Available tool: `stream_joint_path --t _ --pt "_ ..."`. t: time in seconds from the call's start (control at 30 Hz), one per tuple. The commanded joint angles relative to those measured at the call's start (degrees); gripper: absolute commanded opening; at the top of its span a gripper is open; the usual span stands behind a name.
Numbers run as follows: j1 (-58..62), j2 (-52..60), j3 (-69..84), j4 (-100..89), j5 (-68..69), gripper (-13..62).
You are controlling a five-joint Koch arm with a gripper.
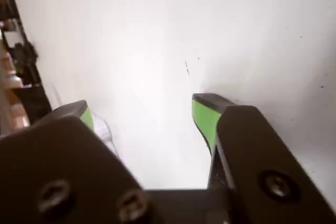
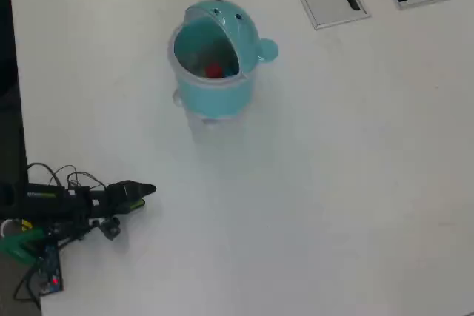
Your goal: Grasp RGB lego blocks and put them in the bin one by one.
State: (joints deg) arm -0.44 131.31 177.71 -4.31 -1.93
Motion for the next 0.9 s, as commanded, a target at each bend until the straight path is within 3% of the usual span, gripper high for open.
stream_joint_path --t 0.0,0.87 --pt "0.7 3.8 4.0 5.4 -0.1 35.4" --pt "3.0 3.9 3.9 5.9 2.9 34.6"
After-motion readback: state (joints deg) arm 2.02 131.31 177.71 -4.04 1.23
